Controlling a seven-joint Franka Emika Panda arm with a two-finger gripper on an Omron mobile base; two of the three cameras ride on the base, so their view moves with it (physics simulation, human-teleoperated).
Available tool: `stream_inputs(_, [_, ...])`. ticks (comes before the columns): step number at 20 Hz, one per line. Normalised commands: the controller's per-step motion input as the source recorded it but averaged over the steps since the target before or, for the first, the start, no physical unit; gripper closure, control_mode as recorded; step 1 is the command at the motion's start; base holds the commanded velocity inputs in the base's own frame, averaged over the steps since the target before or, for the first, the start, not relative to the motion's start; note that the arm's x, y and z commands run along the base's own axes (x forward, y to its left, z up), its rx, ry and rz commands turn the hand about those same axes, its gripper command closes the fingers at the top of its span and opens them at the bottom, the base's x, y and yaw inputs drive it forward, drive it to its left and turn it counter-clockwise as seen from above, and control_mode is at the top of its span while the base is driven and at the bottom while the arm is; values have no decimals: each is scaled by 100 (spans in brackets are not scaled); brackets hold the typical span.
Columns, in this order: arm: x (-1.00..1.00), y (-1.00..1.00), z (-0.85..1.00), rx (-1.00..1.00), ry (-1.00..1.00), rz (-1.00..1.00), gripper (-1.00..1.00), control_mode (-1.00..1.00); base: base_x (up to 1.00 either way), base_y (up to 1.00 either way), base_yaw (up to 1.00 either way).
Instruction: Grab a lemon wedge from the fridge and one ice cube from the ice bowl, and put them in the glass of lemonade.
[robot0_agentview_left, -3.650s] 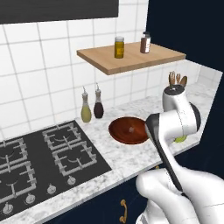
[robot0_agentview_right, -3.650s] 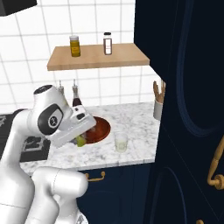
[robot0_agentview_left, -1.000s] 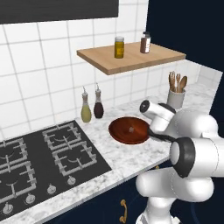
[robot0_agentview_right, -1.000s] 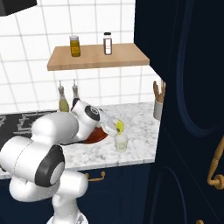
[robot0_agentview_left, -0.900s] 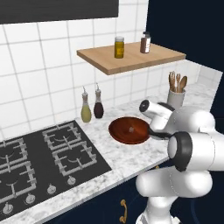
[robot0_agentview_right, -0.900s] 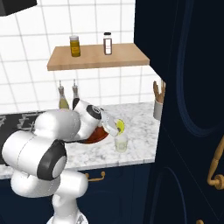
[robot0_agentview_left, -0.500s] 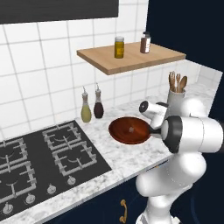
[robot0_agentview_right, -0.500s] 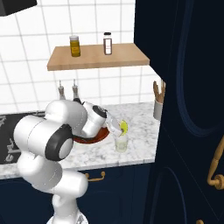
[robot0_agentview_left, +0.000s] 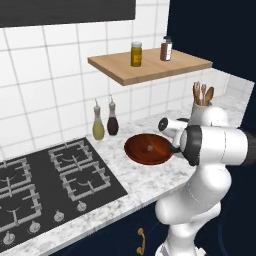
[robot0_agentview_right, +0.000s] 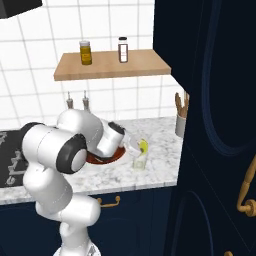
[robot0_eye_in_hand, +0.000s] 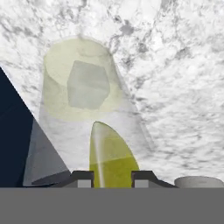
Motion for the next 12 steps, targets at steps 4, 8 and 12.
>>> stream_inputs(4, [-59,19,-4,-10,-13,0,-100,-100,0,0,0])
stream_inputs(8, [-14,5,23,-1,-4,0,-100,-100,0,0,0])
stream_inputs(12, [0,0,25,0,0,0,-100,-100,0,0,0])
